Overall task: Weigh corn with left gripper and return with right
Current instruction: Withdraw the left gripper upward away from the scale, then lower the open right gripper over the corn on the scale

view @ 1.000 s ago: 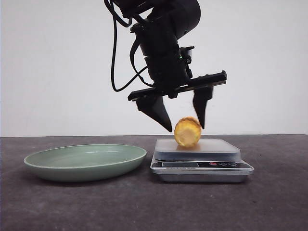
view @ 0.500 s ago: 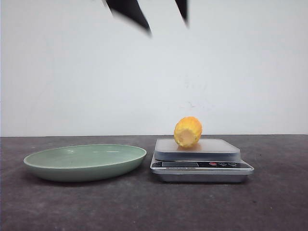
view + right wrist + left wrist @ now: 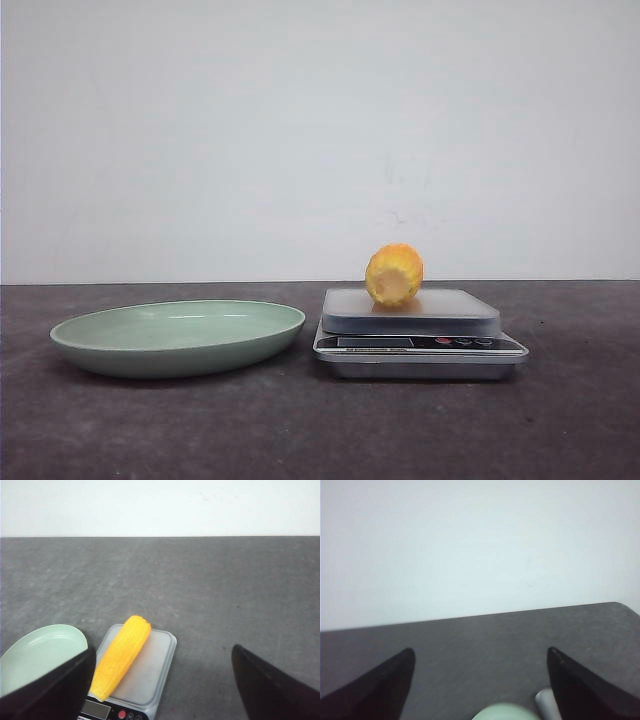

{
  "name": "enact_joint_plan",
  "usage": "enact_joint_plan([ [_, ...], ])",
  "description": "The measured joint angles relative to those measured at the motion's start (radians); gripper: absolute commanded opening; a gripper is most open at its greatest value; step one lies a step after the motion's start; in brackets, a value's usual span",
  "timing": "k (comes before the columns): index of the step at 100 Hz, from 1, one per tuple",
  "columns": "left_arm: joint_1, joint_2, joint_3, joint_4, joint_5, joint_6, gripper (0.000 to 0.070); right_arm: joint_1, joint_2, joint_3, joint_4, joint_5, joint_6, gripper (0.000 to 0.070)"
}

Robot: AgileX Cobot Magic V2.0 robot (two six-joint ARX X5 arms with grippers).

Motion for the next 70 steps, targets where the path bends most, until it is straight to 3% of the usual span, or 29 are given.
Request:
enact_joint_plan([
  [27, 0.013, -0.272, 0.003, -0.405, -0.031, -0.188, 0.0505, 0.106, 0.122, 0.000, 0.067, 0.005, -0.002, 0.0552],
  [50, 0.151, -0.437, -0.023, -0.407, 0.082, -0.255, 0.0504, 0.207, 0.257, 0.000, 0.151, 0.078, 0.002, 0.0554],
  [70, 0.333, -0.510, -0.072, -0.406, 0.275, -0.238, 0.0504, 0.255, 0.403, 0.000, 0.208, 0.097, 0.019, 0.0570],
])
